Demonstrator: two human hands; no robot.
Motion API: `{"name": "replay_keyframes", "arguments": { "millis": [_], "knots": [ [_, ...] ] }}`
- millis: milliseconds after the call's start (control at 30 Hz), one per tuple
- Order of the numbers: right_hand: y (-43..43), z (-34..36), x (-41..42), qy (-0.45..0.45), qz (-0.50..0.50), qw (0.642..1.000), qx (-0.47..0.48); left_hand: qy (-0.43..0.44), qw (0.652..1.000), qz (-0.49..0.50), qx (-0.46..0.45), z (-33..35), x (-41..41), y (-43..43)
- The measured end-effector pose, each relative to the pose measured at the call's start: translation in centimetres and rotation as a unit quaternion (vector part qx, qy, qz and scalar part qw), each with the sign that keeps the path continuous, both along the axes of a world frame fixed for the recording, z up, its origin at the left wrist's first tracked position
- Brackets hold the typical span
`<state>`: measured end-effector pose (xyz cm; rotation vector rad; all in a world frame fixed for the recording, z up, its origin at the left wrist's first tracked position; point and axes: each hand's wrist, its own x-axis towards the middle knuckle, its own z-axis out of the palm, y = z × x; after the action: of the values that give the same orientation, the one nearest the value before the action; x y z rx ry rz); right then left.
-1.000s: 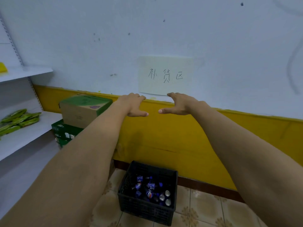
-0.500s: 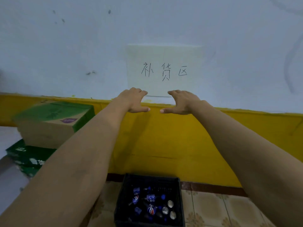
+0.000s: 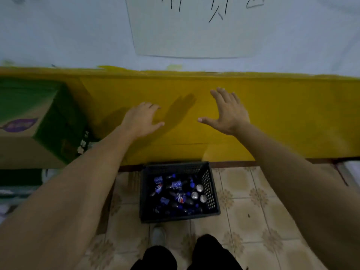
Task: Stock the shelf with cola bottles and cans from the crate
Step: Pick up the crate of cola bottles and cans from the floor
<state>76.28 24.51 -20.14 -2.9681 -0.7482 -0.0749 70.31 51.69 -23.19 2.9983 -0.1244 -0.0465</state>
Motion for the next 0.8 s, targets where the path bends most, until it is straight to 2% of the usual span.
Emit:
{"name": "replay_keyframes", "arguments": {
  "millis": [167, 300, 433, 533, 800],
  "knots": [
    [-0.7, -11.6, -0.5, 0.028, 0.017, 0.999, 0.004, 0.105, 0.994, 0.018, 0.011, -11.4, -1.1, 0.7],
    [-2.1, -20.9, -1.2, 0.088, 0.005, 0.996, 0.005, 0.166, 0.979, 0.094, -0.074, -19.9, -2.2, 0.3],
    [-3.8, -31.2, -1.5, 0.192, -0.01, 0.98, -0.046, 0.282, 0.917, 0.197, -0.202, -29.7, -3.8, 0.2],
    [-5.3, -37.4, -1.3, 0.232, -0.07, 0.97, -0.039, 0.303, 0.865, 0.288, -0.279, -36.3, -4.7, 0.4],
    [-9.6, -52.3, -1.0, 0.334, -0.258, 0.906, 0.014, 0.304, 0.784, 0.468, -0.271, -52.4, -8.2, 0.6]
  ]
}}
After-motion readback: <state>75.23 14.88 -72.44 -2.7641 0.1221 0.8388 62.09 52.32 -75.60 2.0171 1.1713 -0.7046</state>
